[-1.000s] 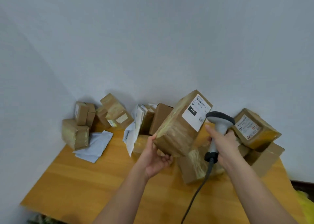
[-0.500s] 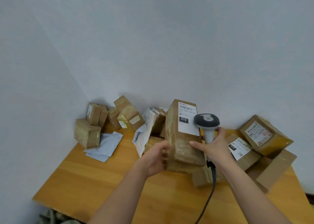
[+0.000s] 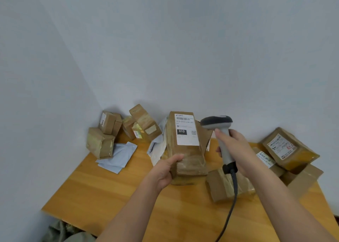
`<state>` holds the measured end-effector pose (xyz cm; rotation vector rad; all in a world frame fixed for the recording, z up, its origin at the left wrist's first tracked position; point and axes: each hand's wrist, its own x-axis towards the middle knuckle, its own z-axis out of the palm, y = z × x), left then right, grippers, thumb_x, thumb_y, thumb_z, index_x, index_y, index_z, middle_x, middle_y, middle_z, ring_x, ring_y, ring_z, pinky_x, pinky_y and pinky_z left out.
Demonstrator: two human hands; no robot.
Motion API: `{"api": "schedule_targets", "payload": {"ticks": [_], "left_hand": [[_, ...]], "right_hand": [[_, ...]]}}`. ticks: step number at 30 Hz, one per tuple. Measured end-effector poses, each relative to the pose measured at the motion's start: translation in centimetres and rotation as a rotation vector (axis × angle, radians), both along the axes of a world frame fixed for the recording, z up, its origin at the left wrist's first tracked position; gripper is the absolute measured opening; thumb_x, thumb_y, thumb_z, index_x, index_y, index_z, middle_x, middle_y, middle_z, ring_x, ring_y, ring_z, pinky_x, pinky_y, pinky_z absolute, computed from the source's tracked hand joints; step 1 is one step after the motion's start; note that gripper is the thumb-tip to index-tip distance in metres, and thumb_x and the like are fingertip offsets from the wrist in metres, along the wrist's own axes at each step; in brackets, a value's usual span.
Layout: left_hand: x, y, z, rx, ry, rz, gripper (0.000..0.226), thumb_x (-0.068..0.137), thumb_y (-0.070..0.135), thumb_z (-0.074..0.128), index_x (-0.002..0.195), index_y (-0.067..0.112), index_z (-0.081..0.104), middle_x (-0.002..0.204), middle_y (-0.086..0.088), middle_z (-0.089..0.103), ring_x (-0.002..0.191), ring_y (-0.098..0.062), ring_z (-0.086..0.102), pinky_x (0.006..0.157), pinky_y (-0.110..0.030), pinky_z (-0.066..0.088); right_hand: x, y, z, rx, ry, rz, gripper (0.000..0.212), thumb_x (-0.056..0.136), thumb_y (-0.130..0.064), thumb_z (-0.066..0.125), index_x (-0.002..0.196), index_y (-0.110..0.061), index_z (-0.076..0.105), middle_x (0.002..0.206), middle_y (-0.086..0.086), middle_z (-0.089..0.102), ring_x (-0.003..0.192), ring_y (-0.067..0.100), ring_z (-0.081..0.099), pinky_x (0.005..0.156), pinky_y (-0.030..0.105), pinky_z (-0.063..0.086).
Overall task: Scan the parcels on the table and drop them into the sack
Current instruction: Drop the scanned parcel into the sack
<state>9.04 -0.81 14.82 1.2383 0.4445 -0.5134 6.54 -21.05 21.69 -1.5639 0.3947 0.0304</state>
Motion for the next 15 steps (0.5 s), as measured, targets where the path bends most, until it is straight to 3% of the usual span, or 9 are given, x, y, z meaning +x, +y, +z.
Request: {"api": "schedule_targets", "payload": {"ticks": [7, 15], "left_hand": [[0.2, 1.0, -1.0, -0.012, 0.015, 0.168, 0.029, 0.078, -0.001, 0.073, 0.105, 0.001, 0.066, 0.105, -0.016, 0.072, 0.094, -0.028, 0.067, 0.068, -0.035, 0.057], [-0.1, 2.1, -1.6, 0.027, 0.017, 0.224, 0.026, 0.080, -0.002, 0.071, 0.105, 0.003, 0.064, 0.105, -0.014, 0.070, 0.093, -0.027, 0.066, 0.068, -0.035, 0.055]], "right_hand": [[-1.5, -1.0, 5.6, 0.125, -0.072, 0.195, 0.031, 0.099, -0.034, 0.053, 0.114, -0.009, 0.061, 0.075, 0.012, 0.063, 0.062, 0.018, 0.057, 0.063, 0.033, 0.050], [-3.5, -1.3, 9.0, 0.071, -0.133, 0.286, 0.031, 0.098, -0.033, 0.053, 0.109, -0.006, 0.064, 0.078, 0.013, 0.062, 0.063, 0.018, 0.057, 0.062, 0.033, 0.050]]}}
